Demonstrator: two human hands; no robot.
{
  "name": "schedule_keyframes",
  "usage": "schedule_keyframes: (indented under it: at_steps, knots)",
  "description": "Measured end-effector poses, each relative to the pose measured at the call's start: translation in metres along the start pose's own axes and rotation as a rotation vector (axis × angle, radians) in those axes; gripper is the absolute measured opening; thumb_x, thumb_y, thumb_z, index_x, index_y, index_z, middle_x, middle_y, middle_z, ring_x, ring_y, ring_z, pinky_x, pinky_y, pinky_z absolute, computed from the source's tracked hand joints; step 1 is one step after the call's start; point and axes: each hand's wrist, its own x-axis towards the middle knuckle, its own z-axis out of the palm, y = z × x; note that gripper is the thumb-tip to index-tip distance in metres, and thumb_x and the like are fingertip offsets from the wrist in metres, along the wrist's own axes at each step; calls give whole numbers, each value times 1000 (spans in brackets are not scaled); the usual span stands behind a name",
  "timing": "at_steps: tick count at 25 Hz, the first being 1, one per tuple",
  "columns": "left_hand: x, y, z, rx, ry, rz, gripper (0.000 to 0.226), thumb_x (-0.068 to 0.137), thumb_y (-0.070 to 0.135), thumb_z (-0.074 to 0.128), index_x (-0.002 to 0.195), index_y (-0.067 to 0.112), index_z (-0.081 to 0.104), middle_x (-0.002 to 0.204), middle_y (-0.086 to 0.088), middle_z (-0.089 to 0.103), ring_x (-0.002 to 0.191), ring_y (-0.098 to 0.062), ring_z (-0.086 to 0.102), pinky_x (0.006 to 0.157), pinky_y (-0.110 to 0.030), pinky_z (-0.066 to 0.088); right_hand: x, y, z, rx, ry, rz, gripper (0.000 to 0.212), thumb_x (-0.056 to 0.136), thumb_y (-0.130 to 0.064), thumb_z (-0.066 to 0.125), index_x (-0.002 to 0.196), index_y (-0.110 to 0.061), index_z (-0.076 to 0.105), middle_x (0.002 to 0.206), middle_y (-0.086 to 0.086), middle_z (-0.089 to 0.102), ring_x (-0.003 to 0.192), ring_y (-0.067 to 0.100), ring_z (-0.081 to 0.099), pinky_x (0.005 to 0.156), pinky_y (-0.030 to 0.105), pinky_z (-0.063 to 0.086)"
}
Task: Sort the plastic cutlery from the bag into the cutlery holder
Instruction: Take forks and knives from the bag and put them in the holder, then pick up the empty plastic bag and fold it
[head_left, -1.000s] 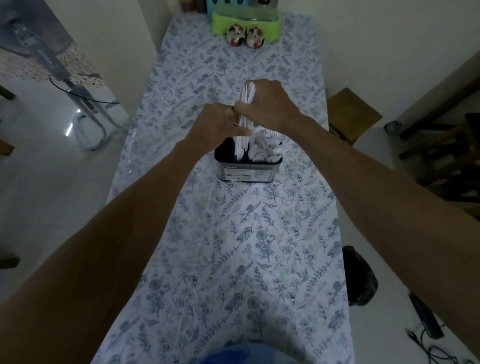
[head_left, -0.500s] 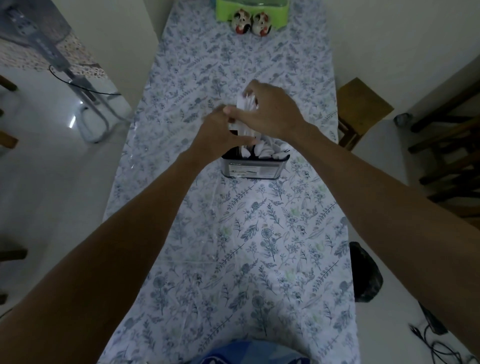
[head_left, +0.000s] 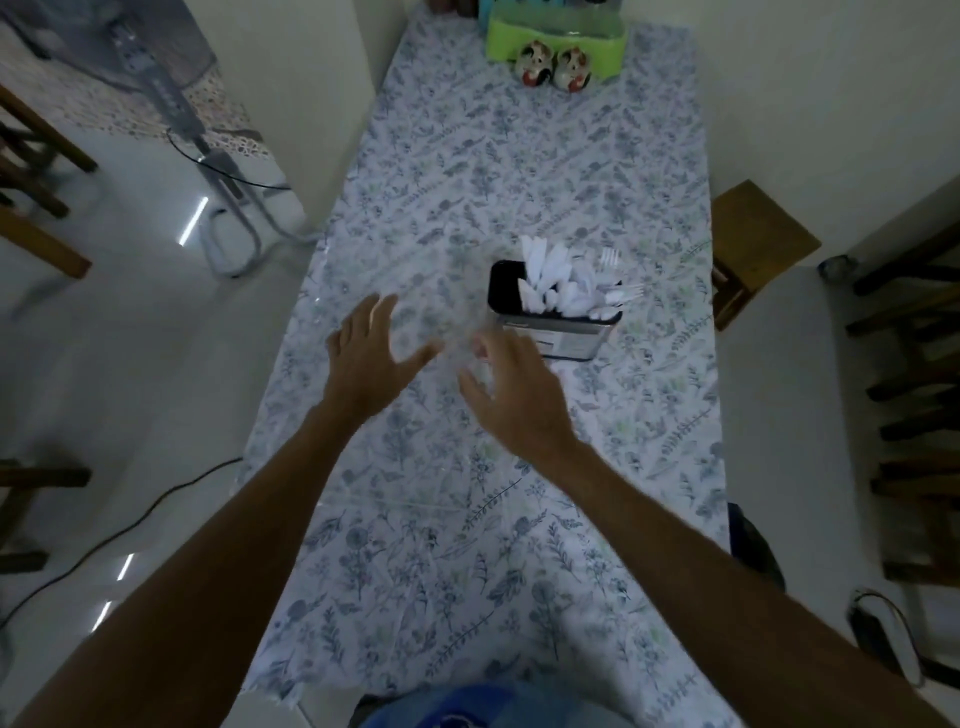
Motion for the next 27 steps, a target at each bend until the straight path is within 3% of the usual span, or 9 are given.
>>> schedule_keyframes:
  at_steps: [2, 4, 7, 12, 16, 18, 22, 24, 27]
  knots:
    - [-22, -42, 3, -7, -76, -168, 103, 79, 89, 41, 157, 23, 24, 166, -12, 21, 152, -33, 21, 119, -59, 16, -24, 6, 45, 64, -271, 398, 50, 92, -35, 60, 134, -13, 45, 128, 12, 52, 117, 30, 50, 86, 44, 52]
    - [-32, -74, 0, 8, -119, -246, 100, 81, 85, 46, 158, 24, 24, 166, -12, 20, 151, -34, 20, 119, -59, 16, -26, 14, 69, 120, -380, 628, 57, 91, -35, 61, 138, -13, 39, 134, 15, 48, 122, 35, 49, 92, 46, 50]
    - [-26, -113, -10, 12, -126, -282, 90, 85, 76, 54, 155, 23, 32, 163, -15, 27, 148, -37, 27, 116, -60, 22, -5, 19, 87, 178, -297, 780, 55, 89, -29, 62, 137, -10, 43, 132, 17, 54, 119, 35, 55, 94, 44, 51]
    - [23, -156, -12, -184, -157, -395, 87, 86, 59, 69, 152, 12, 36, 148, -24, 44, 137, -42, 42, 113, -54, 34, 43, 21, 111, 283, -171, 1054, 42, 87, -33, 64, 122, -12, 53, 108, 7, 58, 99, 30, 61, 79, 36, 52]
    - [60, -179, -13, -340, -123, -454, 73, 87, 51, 71, 137, 1, 52, 130, -19, 61, 118, -33, 60, 101, -43, 48, 57, 18, 126, 240, -100, 1147, 26, 82, -35, 68, 98, -17, 59, 94, 6, 62, 81, 25, 59, 64, 30, 45]
    - [72, -191, -11, -419, -150, -503, 66, 82, 58, 68, 120, 5, 65, 112, -13, 71, 102, -30, 69, 91, -44, 56, 57, 12, 133, 191, -73, 1134, 13, 77, -34, 69, 85, -25, 66, 90, 5, 67, 82, 25, 62, 69, 30, 51]
    - [70, -190, -13, -580, -155, -488, 36, 84, 40, 64, 83, 4, 71, 78, -8, 72, 72, -29, 72, 76, -52, 61, 53, 1, 132, 157, -55, 1113, 11, 76, -30, 70, 76, -20, 75, 80, 6, 72, 78, 24, 67, 74, 35, 59]
    - [64, -191, -19, -585, -136, -474, 26, 89, 32, 70, 88, 6, 74, 86, -13, 75, 69, -18, 68, 71, -37, 58, 51, 0, 122, 254, -77, 1167, 12, 79, -21, 71, 72, -11, 71, 70, 8, 70, 68, 23, 65, 68, 34, 55]
    - [55, -188, -40, -765, -72, -500, 33, 87, 22, 80, 113, 5, 69, 95, -16, 75, 70, -16, 68, 67, -28, 53, 42, -2, 96, 763, -77, 1252, 23, 79, 0, 75, 100, 3, 66, 65, 11, 69, 57, 22, 61, 62, 33, 54]
